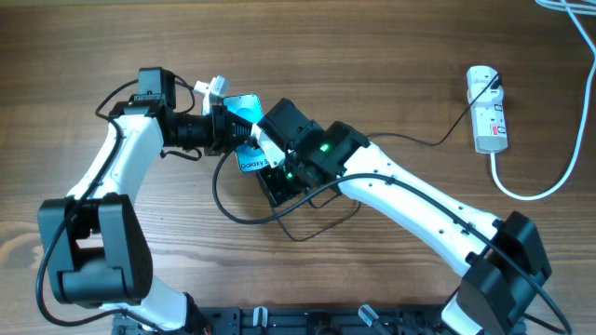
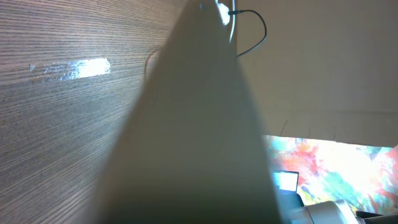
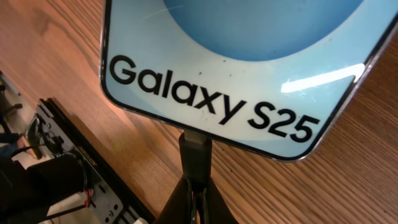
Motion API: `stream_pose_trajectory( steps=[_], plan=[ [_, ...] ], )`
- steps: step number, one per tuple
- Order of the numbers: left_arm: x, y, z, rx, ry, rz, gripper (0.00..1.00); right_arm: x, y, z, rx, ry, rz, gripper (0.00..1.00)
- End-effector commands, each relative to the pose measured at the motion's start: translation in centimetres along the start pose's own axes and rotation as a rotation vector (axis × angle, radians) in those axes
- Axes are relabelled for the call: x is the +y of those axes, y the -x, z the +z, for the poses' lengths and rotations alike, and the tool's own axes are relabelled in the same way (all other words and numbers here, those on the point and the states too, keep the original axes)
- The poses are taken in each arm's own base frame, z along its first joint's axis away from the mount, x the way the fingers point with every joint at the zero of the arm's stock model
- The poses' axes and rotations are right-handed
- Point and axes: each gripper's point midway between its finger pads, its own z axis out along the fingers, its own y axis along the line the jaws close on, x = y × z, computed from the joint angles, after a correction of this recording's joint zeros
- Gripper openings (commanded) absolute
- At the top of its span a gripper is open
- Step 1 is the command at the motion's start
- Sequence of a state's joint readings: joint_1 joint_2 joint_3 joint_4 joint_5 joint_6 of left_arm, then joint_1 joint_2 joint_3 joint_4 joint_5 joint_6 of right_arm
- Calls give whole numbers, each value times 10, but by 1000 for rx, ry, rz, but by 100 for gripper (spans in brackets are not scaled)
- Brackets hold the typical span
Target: Plug charger to phone and switch on socket
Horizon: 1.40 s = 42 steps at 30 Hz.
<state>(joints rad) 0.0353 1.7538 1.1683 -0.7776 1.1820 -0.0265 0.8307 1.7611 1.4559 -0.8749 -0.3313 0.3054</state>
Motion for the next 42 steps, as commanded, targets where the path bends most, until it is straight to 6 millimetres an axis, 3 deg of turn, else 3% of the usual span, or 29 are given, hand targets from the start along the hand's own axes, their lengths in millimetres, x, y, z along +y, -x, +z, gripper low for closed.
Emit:
stream_pose_trajectory(
  steps=[1,9,14,18,24,29,34,42],
  plan=[
    [-12,0,-3,-7,-25,51,4,-5,9,-2,-32,-39,44,4],
    [-12,0,-3,-7,-25,69,4,0,28,-3,-106,-8,95,4],
    [-12,0,-3,-7,-25,73,4,-14,35,-8,-126,-16,114,4],
    [-12,-2,-3,-3,-24,63,4,-13,42,-10,-150,-8,61,4],
    [-12,-4,-3,3,-24,48,4,-9,62,-30,-220,-10,55,4],
    [-11,-8,-3,14,-24,49,4,-15,70,-36,-250,-10,64,4],
    [-11,-11,-3,23,-24,49,4,-6,81,-55,-307,7,44,4],
    [-14,-16,-3,36,-43,11,4,-3,94,-68,-376,11,28,4]
  ],
)
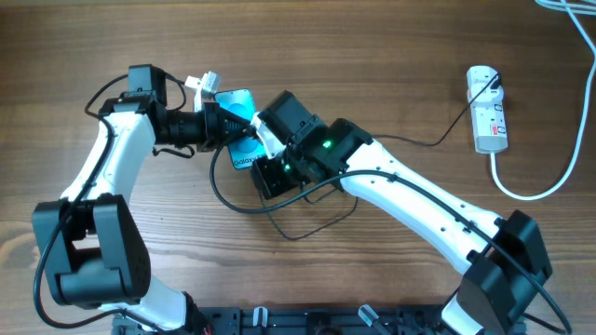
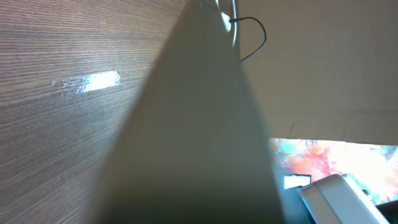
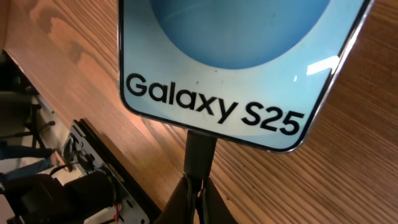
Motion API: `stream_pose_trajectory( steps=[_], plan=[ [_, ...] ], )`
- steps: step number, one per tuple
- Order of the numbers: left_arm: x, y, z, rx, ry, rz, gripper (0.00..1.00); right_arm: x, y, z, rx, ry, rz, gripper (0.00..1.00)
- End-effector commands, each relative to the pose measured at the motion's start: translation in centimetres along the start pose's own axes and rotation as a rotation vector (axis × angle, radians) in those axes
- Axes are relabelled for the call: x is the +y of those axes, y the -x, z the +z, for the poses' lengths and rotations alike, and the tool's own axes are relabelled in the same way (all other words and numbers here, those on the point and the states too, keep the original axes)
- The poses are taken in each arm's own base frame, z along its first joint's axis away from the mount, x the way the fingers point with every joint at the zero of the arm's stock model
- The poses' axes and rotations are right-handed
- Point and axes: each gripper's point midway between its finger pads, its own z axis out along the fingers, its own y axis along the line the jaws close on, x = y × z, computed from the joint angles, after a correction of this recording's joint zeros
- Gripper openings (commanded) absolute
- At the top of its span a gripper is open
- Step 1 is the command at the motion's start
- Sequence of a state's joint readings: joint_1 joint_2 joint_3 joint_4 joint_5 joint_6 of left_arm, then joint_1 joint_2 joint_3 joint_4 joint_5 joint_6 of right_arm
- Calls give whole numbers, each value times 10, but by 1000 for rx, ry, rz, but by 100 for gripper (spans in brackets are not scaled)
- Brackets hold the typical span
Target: Plug charger to phone and switch on socket
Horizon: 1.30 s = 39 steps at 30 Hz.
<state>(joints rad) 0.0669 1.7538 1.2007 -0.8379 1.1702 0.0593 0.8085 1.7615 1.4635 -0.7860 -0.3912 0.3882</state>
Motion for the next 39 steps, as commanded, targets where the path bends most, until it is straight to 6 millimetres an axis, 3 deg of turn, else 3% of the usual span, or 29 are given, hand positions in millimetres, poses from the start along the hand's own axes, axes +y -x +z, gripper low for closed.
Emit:
stream_pose_trajectory(
  steps=[1,3,5,6,8,10,12,14,17,20,24,36,39],
  plan=[
    [-17,-21,8,54,-70,-38,4,-4,77,-58,-304,-58,-50,4],
    [-17,-20,8,51,-71,-32,4,-4,77,-58,-303,-60,-51,5],
    [-17,-17,8,44,-72,-17,4,-5,74,-60,-296,-63,-50,18],
    [-17,-16,8,39,-71,-6,4,-5,72,-65,-298,-65,-54,27],
    [-17,-9,7,23,-71,-25,4,-1,68,-84,-314,-66,-70,54],
    [-17,-5,8,12,-71,-45,4,3,55,-91,-279,-53,-60,61],
    [-17,-2,8,6,-72,-84,4,5,36,-83,-192,-15,-26,63],
    [-17,0,8,2,-72,-133,4,-4,16,-71,-112,-33,44,64],
    [-17,1,8,2,-71,-174,4,2,-8,-50,-38,-30,50,63],
    [-17,1,8,4,-70,-204,4,9,-18,-32,-29,-33,61,61],
    [-17,0,8,7,-70,-207,4,11,-21,-26,-27,-28,69,46],
    [-25,-5,8,29,-112,-241,4,1,-10,-13,-58,-70,69,38],
    [-25,-5,8,28,-111,-236,4,-1,-12,-11,-45,-76,73,27]
  ],
)
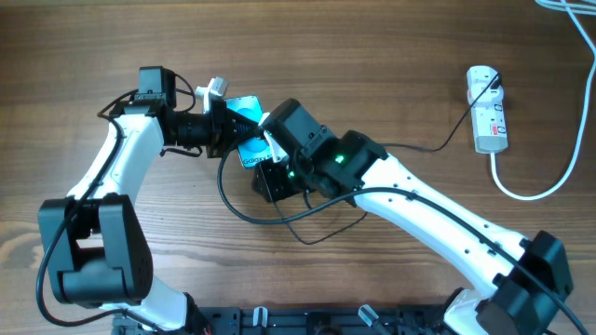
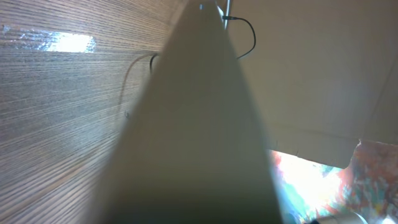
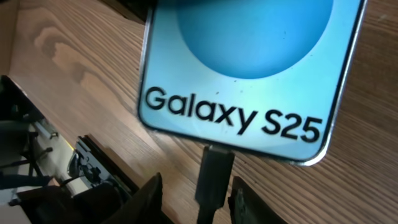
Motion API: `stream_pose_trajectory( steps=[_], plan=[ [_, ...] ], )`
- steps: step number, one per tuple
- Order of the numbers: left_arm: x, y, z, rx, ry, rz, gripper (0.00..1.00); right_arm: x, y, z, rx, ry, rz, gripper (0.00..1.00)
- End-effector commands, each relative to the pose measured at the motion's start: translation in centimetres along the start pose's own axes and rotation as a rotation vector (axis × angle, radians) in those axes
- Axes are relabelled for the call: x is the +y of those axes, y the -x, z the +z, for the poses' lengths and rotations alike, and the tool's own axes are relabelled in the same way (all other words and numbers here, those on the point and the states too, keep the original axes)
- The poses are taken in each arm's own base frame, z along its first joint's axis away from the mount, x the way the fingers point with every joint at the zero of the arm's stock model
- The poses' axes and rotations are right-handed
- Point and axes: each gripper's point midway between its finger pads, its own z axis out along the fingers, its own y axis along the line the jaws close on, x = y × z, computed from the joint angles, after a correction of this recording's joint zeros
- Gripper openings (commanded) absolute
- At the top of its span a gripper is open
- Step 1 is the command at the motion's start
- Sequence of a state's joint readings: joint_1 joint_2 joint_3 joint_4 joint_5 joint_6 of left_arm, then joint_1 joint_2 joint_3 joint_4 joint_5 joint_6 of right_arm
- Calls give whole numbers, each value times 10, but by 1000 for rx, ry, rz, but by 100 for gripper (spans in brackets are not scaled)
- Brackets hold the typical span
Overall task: Plug charger to phone and switch on socket
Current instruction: 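Lower the phone flat onto the table with the left gripper and release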
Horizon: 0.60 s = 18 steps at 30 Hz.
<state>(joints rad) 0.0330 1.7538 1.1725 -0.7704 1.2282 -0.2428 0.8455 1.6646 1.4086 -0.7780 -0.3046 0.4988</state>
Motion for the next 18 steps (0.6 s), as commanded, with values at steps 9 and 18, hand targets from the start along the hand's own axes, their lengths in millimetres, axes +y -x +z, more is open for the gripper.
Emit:
stream_pose_trajectory(
  steps=[9,18],
  plan=[
    [-12,-4,-3,3,-35,22,4,-3,22,4,-72,18,0,4],
    [-15,-10,7,32,-36,39,4,6,49,-5,-156,105,-34,12]
  ],
)
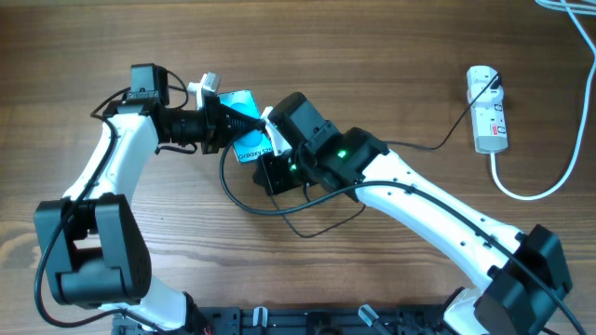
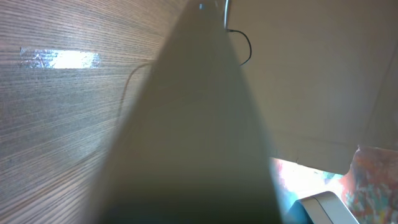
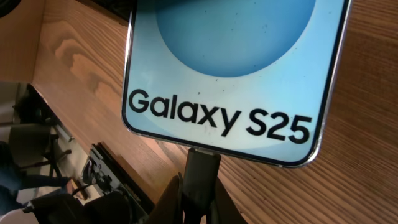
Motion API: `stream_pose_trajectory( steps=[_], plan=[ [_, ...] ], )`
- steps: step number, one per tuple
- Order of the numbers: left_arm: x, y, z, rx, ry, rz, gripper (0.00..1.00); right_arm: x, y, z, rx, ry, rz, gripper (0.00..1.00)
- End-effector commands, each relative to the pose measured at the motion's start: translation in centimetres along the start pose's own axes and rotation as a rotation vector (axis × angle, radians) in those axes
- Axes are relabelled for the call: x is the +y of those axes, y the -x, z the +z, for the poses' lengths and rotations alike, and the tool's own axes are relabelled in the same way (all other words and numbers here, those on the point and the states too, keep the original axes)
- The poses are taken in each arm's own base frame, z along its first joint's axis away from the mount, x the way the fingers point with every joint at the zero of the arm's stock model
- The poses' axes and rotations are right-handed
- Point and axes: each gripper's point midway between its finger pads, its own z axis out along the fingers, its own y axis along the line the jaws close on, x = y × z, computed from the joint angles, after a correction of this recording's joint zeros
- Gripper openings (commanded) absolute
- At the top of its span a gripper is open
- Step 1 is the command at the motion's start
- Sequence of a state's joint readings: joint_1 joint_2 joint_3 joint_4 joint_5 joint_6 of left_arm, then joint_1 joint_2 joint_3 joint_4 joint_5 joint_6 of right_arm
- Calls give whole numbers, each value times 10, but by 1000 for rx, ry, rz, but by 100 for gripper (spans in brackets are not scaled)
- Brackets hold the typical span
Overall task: Plug charger to phone and switch on socket
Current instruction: 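Lower the phone flat onto the table with the left gripper and release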
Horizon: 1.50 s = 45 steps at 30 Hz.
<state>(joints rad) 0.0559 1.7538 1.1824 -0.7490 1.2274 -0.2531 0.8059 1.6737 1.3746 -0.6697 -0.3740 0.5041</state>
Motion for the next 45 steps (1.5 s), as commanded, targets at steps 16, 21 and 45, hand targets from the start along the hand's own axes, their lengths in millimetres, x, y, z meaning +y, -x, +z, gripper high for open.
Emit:
stream_pose_trajectory(
  steps=[16,21,45],
  plan=[
    [119,-8,24,-15,675,-79,4,-127,53,-55,-178,-381,90,100],
    [149,-12,31,-14,805,-143,4,-136,56,-60,-201,-443,91,100],
    [181,-2,36,-32,877,-162,32,-136,56,-60,-201,-443,91,100]
  ],
)
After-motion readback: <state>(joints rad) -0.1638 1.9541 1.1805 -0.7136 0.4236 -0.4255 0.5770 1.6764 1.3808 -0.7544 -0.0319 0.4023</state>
